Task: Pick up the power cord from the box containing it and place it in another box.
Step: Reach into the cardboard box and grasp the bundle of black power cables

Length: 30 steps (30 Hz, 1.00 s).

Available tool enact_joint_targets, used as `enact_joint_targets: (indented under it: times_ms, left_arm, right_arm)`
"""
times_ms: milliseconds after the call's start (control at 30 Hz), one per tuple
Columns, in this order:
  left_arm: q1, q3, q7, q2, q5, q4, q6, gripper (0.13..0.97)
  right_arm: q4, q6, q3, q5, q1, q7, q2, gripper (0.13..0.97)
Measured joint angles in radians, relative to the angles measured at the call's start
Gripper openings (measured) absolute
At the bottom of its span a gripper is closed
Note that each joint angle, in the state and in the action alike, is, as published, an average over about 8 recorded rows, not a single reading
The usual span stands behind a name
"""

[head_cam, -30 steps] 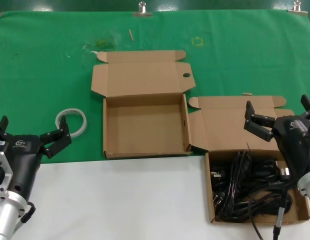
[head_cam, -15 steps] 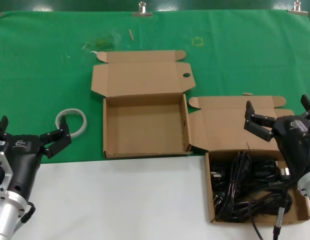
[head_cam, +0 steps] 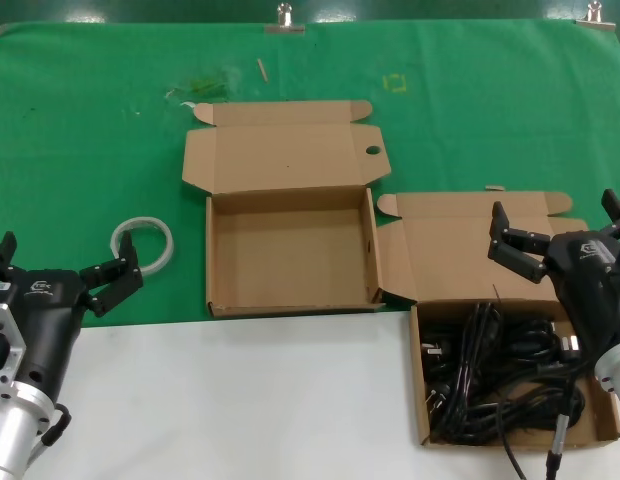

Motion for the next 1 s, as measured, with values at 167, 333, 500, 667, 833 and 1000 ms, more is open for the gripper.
enact_joint_targets:
  times_ms: [167,333,500,667,833,1000]
  left_arm:
    - [0.000,0.000,0.000,0.000,0.000,0.000,0.000,0.966]
    - [0.000,0.000,0.000,0.000,0.000,0.000,0.000,0.966]
    - [0.000,0.000,0.000,0.000,0.000,0.000,0.000,0.959]
    - [0.000,0.000,0.000,0.000,0.000,0.000,0.000,0.942]
    - [0.000,0.000,0.000,0.000,0.000,0.000,0.000,0.904]
    - [0.000,0.000,0.000,0.000,0.000,0.000,0.000,0.845]
  right_arm:
    - [0.000,0.000,0.000,0.000,0.000,0.000,0.000,0.966]
    - [0.000,0.000,0.000,0.000,0.000,0.000,0.000,0.966]
    - [0.000,0.000,0.000,0.000,0.000,0.000,0.000,0.966]
    - [0.000,0.000,0.000,0.000,0.000,0.000,0.000,0.966]
    - [0.004,0.001,0.000,-0.001,-0.007,-0.001,0.006,0.966]
    - [0.023,0.010,-0.013,0.012,-0.029,0.005,0.048,0.966]
